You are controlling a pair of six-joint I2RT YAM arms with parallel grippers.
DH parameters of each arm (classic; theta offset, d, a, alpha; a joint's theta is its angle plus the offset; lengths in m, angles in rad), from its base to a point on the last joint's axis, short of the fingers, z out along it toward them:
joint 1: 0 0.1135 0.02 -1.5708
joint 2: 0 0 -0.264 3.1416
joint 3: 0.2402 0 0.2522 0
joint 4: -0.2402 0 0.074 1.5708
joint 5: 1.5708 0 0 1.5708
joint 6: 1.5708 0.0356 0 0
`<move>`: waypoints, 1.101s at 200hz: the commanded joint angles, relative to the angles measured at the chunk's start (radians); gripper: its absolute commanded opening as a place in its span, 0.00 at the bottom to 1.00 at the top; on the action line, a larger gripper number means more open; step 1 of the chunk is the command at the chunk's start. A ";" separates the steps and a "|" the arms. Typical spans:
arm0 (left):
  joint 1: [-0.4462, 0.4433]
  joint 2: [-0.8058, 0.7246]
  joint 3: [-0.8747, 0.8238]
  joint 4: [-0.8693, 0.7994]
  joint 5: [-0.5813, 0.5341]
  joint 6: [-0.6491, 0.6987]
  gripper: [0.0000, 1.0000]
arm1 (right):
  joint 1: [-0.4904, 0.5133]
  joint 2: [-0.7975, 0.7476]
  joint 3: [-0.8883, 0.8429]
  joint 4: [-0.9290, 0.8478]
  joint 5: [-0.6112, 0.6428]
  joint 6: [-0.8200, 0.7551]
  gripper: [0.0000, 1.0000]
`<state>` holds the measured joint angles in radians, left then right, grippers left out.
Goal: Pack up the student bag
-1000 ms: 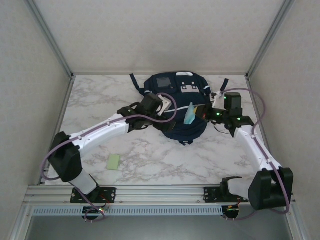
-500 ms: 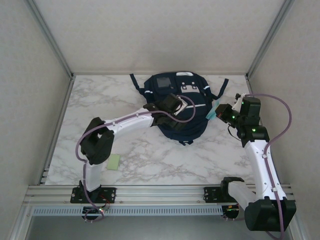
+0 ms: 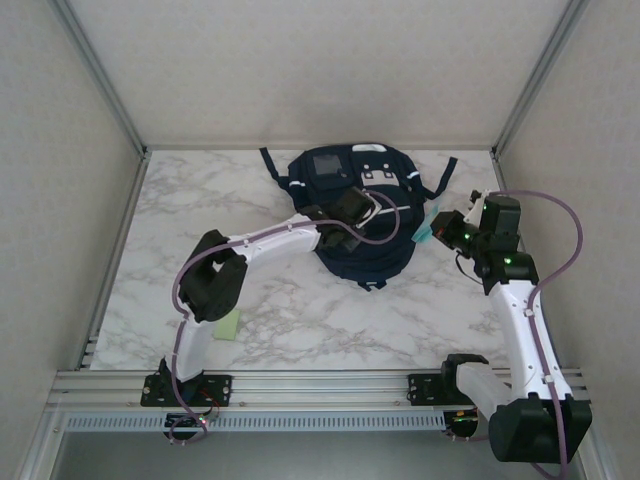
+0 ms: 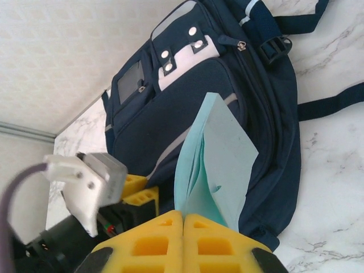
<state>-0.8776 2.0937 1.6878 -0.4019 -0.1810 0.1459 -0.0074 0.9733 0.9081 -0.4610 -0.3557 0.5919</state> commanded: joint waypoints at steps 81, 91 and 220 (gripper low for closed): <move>0.168 -0.013 0.272 -0.118 0.407 -0.354 0.00 | 0.021 0.112 -0.232 0.588 -0.216 0.396 0.00; 0.167 0.007 0.310 -0.133 0.425 -0.359 0.00 | 0.042 0.137 -0.240 0.648 -0.207 0.429 0.00; 0.169 -0.013 0.322 -0.109 0.454 -0.452 0.00 | 0.166 0.389 -0.219 0.826 -0.095 0.560 0.00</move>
<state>-0.7158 2.1273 1.9907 -0.5735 0.2356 -0.2562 0.1493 1.3369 0.6739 0.3962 -0.4896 1.1568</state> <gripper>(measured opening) 0.036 0.035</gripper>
